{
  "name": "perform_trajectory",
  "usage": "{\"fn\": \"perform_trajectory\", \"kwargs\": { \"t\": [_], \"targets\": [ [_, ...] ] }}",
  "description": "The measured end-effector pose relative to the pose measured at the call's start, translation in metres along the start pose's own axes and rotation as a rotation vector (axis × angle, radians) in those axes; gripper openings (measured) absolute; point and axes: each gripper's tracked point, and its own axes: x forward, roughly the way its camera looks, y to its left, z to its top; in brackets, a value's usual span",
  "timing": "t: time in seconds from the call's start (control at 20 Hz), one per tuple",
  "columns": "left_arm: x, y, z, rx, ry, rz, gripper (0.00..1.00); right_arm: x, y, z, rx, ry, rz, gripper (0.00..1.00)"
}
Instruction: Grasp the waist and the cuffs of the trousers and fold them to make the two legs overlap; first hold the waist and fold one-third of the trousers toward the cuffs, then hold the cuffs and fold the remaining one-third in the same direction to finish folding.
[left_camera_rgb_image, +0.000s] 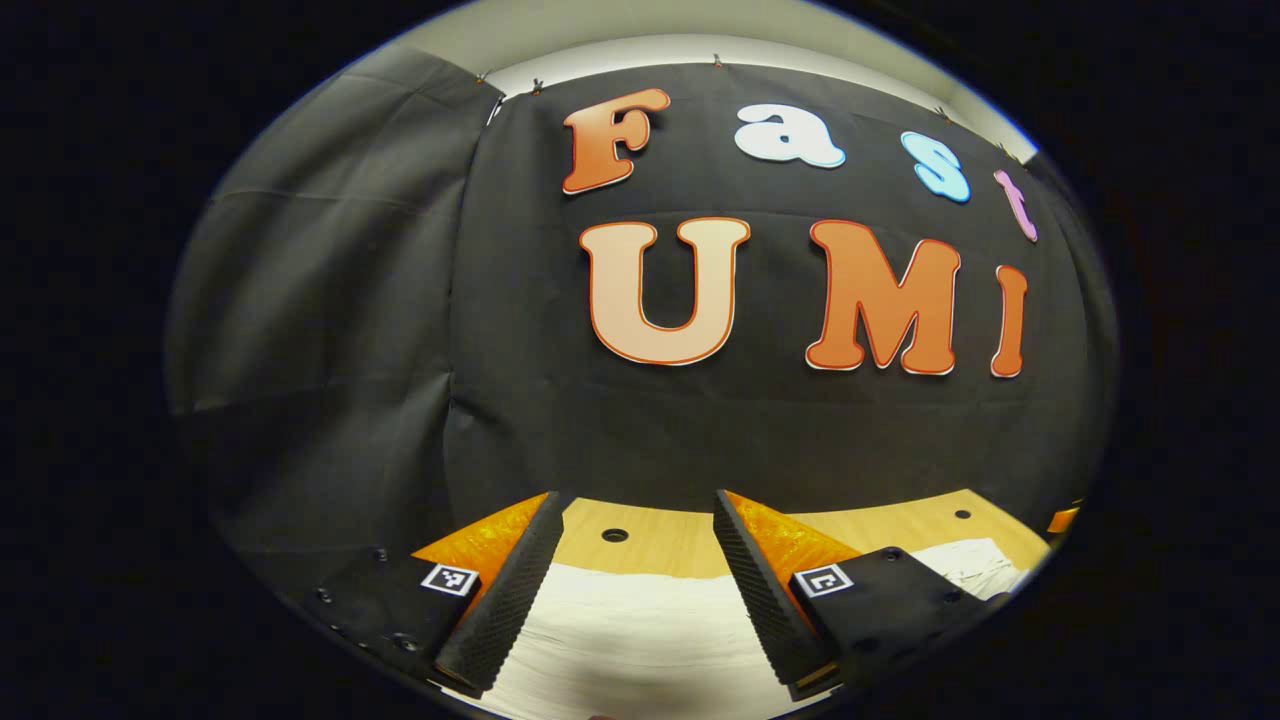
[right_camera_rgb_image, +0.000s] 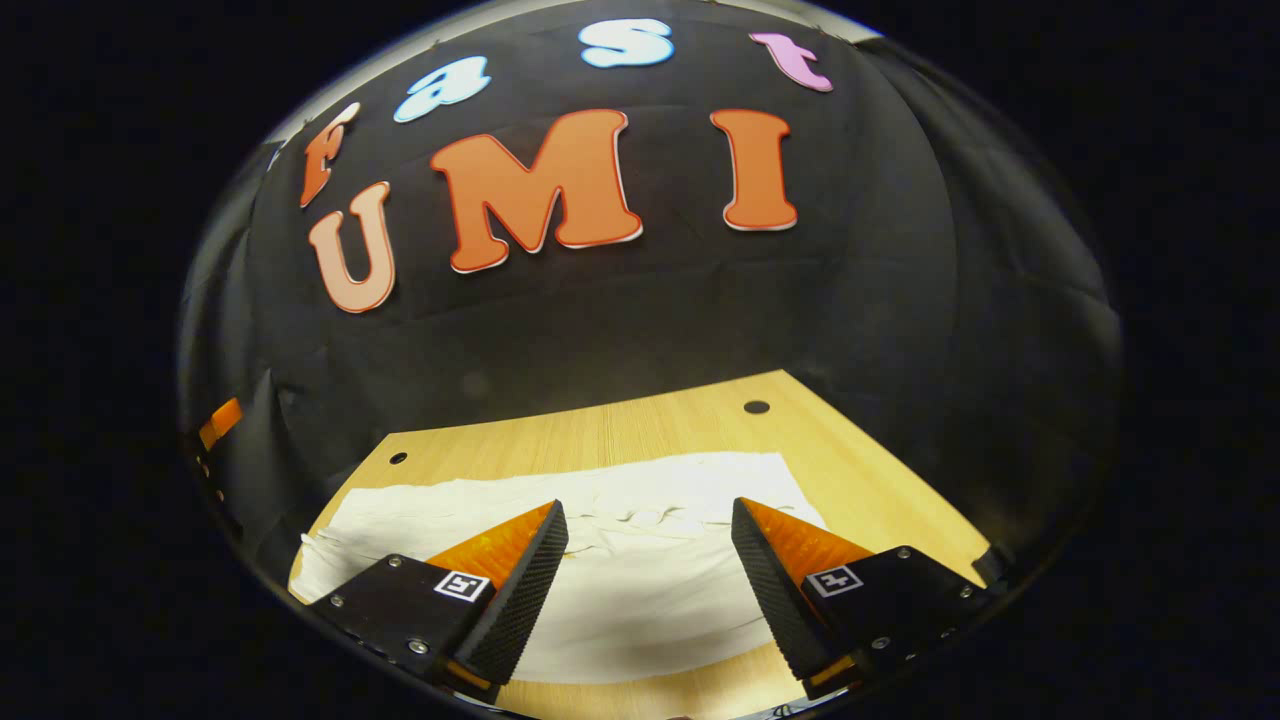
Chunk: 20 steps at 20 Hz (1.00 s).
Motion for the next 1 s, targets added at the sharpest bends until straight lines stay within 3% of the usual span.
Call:
{"fn": "perform_trajectory", "kwargs": {
  "t": [0.15,0.3,0.45,0.8,1.0],
  "targets": [
    [0.004,-0.003,-0.004,0.013,0.007,-0.014,0.99,0.016,-0.013,-0.029,0.131,0.123,-0.004,0.99],
    [0.009,-0.002,-0.012,-0.007,0.028,-0.018,0.99,0.028,-0.026,-0.066,0.352,0.247,0.0,0.99],
    [0.011,0.003,-0.013,0.008,0.032,-0.01,0.99,0.035,-0.056,-0.098,0.486,0.349,-0.069,0.99],
    [0.015,0.01,-0.025,0.028,0.066,0.019,0.99,0.034,-0.116,-0.148,0.731,0.459,-0.204,0.99],
    [0.016,0.018,-0.026,0.034,0.069,0.042,0.99,0.036,-0.134,-0.165,0.845,0.491,-0.245,0.99]
  ]
}}
